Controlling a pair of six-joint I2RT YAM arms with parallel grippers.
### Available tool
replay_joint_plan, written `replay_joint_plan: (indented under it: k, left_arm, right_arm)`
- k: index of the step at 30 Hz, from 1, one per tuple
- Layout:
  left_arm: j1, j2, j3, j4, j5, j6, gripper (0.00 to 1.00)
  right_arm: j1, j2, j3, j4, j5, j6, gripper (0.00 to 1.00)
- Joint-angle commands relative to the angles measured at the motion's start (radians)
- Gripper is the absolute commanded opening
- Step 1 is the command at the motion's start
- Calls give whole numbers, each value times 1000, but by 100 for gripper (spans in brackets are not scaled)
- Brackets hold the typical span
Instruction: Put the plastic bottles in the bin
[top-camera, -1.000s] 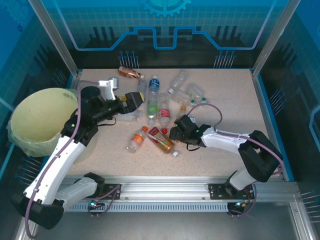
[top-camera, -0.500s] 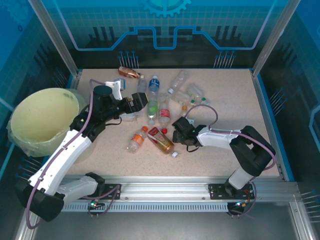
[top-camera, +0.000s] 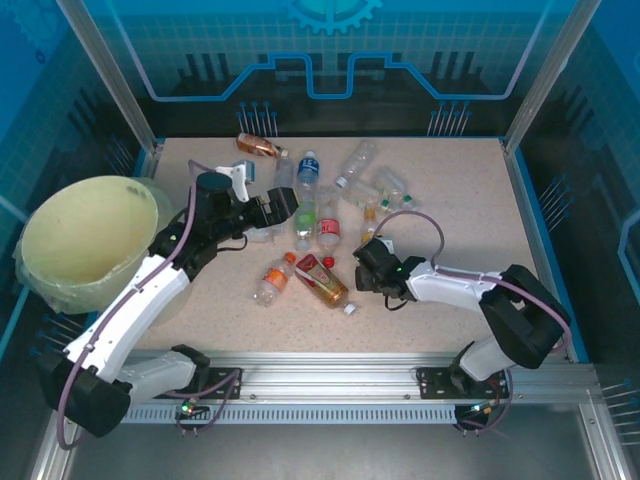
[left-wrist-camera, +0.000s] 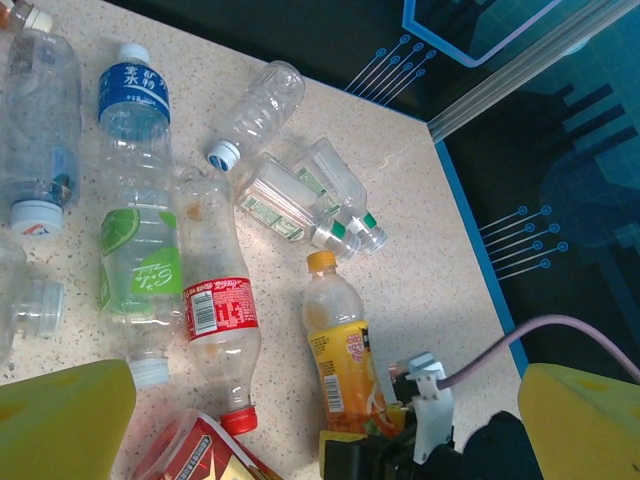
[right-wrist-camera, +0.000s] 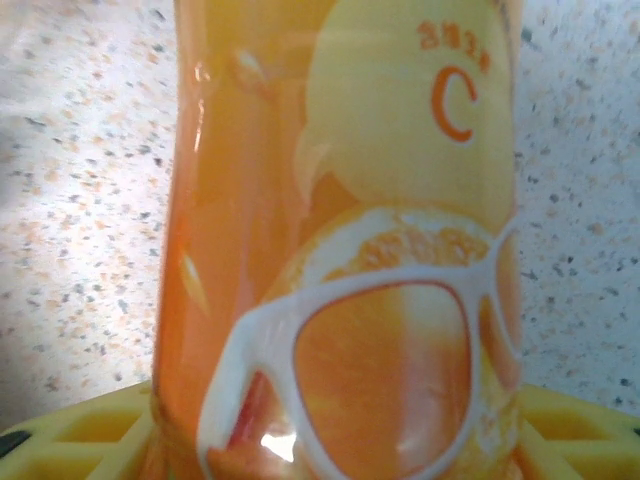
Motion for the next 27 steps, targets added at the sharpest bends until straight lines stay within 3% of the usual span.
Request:
replay_joint_plan:
  k: [1,10,17,27]
  left_arm:
    - [-10,22,-22,27,-14,-36,99]
    - [-11,68,-59,126,146,-94,99]
    - [-39,116,-128,400,344,-154,99]
    - [-110,120,-195,495,247,-126,99]
  right_arm:
    - [-5,-72,-14,3,-14,-79,41]
    - [-3,-280,-70,112,-105,-165,34]
    - [-4,-392,-99,250,-313,-198,34]
    - [3,-353,-67,403,-524,-47,36]
